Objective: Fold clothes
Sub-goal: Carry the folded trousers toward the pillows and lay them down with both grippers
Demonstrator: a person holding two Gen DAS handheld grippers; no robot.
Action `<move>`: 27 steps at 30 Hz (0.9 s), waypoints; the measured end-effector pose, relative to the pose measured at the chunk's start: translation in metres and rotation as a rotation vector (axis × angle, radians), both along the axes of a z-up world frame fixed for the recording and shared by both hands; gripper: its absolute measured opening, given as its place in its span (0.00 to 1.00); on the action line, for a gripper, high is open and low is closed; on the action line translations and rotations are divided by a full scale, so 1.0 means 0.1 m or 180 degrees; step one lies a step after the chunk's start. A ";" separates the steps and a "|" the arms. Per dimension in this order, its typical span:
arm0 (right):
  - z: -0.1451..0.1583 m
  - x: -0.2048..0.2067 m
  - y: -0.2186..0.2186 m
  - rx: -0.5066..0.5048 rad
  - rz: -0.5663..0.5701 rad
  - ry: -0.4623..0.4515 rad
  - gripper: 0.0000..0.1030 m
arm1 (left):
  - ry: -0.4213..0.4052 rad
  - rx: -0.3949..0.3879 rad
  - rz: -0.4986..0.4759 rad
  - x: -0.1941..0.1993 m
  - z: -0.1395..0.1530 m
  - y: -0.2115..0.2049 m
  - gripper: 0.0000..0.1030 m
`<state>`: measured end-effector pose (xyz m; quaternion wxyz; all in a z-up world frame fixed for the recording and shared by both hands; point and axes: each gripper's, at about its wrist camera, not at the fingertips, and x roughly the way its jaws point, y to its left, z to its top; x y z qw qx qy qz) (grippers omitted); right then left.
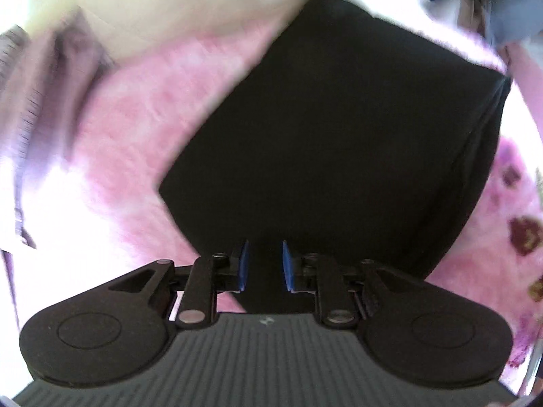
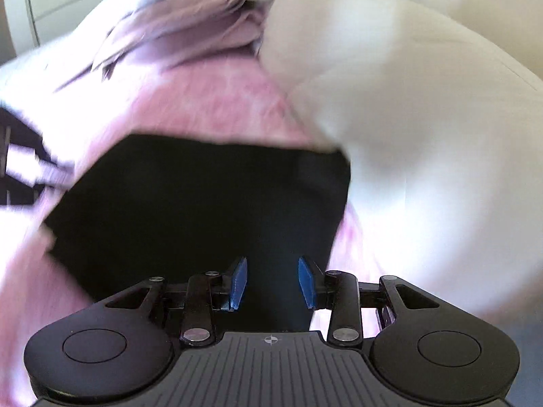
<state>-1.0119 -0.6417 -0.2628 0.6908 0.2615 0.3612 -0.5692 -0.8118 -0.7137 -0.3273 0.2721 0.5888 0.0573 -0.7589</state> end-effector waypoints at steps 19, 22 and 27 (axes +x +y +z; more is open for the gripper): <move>-0.46 -0.57 -1.14 -0.0056 -0.0377 -0.0425 0.32 | 0.0678 -0.0022 0.0421 0.27 0.33 -0.20 0.16; -0.43 -0.46 -1.00 -0.0152 -0.0290 -0.0485 0.32 | 0.0808 -0.0072 0.0669 0.29 0.32 -0.58 0.16; -0.75 -0.24 -0.90 0.0170 0.0075 -0.0509 0.35 | 0.0723 0.0137 0.0924 0.24 -0.09 -1.19 0.16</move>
